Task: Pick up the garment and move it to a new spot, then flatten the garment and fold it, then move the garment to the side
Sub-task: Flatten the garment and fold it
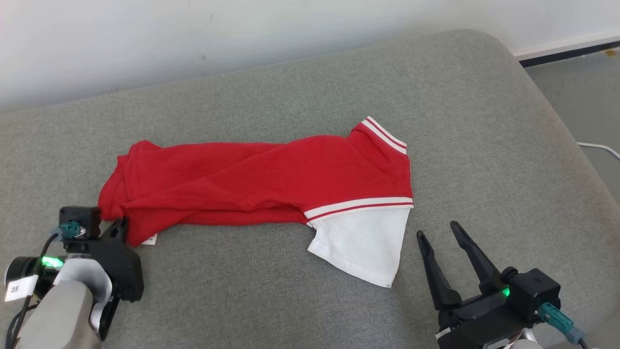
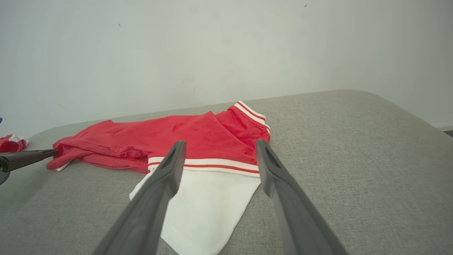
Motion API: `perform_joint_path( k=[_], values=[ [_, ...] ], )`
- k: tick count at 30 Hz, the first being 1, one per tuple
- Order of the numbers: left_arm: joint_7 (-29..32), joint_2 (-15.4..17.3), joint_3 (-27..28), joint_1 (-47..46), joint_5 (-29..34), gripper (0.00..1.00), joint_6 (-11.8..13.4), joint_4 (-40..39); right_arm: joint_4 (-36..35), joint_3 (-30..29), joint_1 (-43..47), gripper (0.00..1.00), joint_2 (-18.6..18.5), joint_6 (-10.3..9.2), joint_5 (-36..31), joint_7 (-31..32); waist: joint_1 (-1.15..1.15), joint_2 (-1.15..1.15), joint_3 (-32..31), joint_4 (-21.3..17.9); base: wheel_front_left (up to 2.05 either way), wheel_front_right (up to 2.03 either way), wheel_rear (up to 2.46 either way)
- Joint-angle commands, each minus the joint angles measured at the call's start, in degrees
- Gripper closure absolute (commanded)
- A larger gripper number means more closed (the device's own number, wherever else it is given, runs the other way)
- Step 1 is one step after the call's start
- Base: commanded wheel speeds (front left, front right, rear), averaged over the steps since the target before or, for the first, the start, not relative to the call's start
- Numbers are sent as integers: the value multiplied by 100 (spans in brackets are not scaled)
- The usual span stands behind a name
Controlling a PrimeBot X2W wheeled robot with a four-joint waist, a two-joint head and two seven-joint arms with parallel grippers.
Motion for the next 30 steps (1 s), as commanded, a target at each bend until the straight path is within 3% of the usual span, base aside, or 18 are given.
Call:
perform_joint_path(
  k=[1,13,24,30],
  values=[
    [-63,28,29,36,-90,100,15,-71,-31,-55,38,0,-3,4,-14,-24,0,0,30,14,0,0,0],
    [-710,80,-6,805,-105,100,96,-1390,-5,-254,161,0,125,4,-104,-17,0,0,-88,514,0,0,0],
    [-735,187,-264,2423,-1,100,576,-3323,-42,-330,233,0,123,4,-112,40,0,0,-226,924,0,0,0],
    [-686,319,-138,2796,-27,100,868,-3550,-54,-323,265,0,155,4,-125,58,0,0,-270,976,0,0,0]
  ],
)
